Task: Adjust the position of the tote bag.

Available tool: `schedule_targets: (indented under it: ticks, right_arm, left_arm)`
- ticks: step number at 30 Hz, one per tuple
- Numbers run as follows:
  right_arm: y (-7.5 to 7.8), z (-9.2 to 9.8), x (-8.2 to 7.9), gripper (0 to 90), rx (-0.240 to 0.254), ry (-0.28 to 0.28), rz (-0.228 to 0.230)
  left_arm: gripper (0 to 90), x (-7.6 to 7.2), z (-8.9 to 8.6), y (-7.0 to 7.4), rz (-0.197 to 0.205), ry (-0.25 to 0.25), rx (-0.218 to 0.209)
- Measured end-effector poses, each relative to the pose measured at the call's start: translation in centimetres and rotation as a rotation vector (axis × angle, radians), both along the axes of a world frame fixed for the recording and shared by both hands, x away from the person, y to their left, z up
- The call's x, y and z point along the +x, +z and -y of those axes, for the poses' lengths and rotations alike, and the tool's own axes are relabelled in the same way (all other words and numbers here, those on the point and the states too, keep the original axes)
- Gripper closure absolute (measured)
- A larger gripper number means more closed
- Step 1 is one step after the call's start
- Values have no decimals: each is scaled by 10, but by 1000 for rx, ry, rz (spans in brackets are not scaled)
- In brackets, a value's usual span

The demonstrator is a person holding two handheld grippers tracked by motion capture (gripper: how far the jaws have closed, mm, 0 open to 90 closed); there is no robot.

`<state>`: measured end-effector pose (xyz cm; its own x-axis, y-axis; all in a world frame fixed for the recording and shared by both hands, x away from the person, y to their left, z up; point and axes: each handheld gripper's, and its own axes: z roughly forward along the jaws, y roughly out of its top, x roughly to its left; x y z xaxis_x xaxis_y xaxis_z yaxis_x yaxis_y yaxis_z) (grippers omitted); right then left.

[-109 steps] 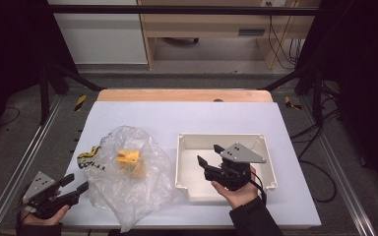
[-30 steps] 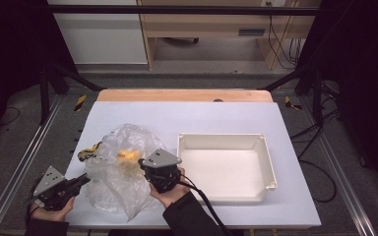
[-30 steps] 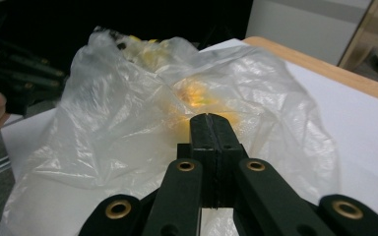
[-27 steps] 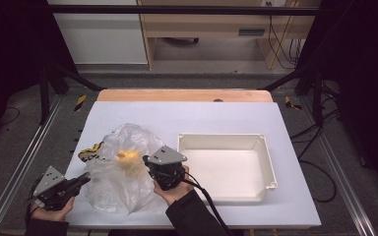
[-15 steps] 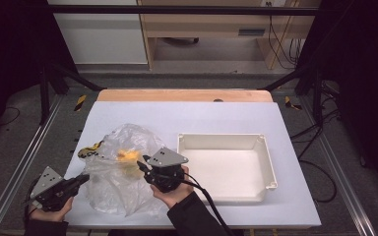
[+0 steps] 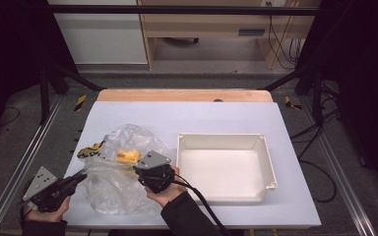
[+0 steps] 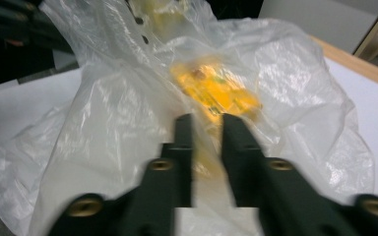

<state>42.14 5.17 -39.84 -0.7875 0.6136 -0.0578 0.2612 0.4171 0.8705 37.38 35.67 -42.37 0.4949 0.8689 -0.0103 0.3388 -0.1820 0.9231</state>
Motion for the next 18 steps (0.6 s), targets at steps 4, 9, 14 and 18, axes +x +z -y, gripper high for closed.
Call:
schedule_targets:
  ticks: [4, 9, 14, 18]
  right_arm:
    - [1, 2, 1, 900, 5, 1, -9]
    - [13, 9, 3, 900, 56, -25, 27]
    - [30, 13, 7, 900, 87, -53, 67]
    - [40, 16, 12, 900, 104, -76, 89]
  left_arm:
    - [900, 1, 1, 5, 12, 2, -2]
    - [900, 8, 5, 27, 68, 3, 7]
    - [900, 16, 11, 46, 111, -5, 22]
    - [900, 23, 15, 56, 127, 1, 21]
